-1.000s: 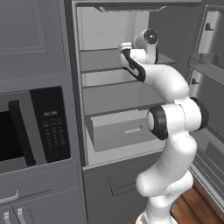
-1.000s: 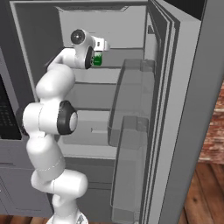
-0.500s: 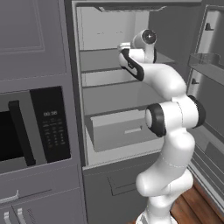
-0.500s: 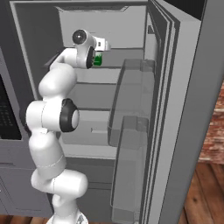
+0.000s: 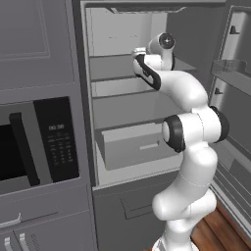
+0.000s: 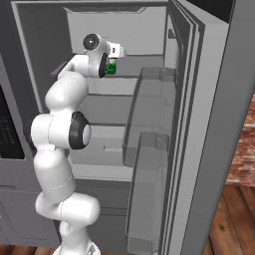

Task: Take a sugar cube from the saucer and place it inside the coffee. Then, grab milk from the fridge and place it next to the coffee on the counter to sweeten the coffee.

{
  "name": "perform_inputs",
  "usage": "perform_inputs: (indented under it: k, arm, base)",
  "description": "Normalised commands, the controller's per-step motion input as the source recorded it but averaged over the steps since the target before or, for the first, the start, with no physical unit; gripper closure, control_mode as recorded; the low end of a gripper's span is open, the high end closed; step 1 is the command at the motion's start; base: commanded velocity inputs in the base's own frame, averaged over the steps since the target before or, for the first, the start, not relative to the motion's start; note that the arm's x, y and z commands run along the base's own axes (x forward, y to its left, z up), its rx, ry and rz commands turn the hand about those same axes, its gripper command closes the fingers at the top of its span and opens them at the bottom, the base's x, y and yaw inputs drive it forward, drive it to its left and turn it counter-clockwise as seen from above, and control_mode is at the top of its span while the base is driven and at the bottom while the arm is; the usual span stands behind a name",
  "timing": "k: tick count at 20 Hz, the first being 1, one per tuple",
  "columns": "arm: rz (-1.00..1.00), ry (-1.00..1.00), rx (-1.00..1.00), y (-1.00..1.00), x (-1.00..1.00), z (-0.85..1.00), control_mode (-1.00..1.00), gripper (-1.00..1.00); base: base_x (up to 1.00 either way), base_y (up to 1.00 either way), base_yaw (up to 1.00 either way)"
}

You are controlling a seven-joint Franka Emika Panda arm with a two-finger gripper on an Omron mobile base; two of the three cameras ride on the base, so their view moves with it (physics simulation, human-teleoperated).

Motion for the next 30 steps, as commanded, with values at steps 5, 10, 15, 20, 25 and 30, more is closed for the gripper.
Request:
perform_inputs:
  k: [5,10,15,20,25,30]
  arm:
    - [0.00,0.00,0.00,0.03,-0.21,-0.04,-1.00,1.00]
    - [0.00,0.00,-0.01,0.22,-0.56,0.00,-1.00,1.00]
    - [0.00,0.00,0.00,0.12,-0.98,0.12,-1.00,1.00]
    - [0.00,0.00,0.02,0.00,-1.00,0.20,-1.00,1.00]
    - [0.00,0.11,0.00,-0.01,-1.00,-0.10,-1.00,1.00]
    - [0.00,0.26,0.00,0.00,-1.00,-0.41,-1.00,1.00]
  base:
    - [0.00,0.00,0.00]
    - [0.00,0.00,0.00]
    - [0.00,0.00,0.00]
    - [0.00,0.00,0.00]
    - [0.00,0.00,0.00]
    - [0.00,0.00,0.00]
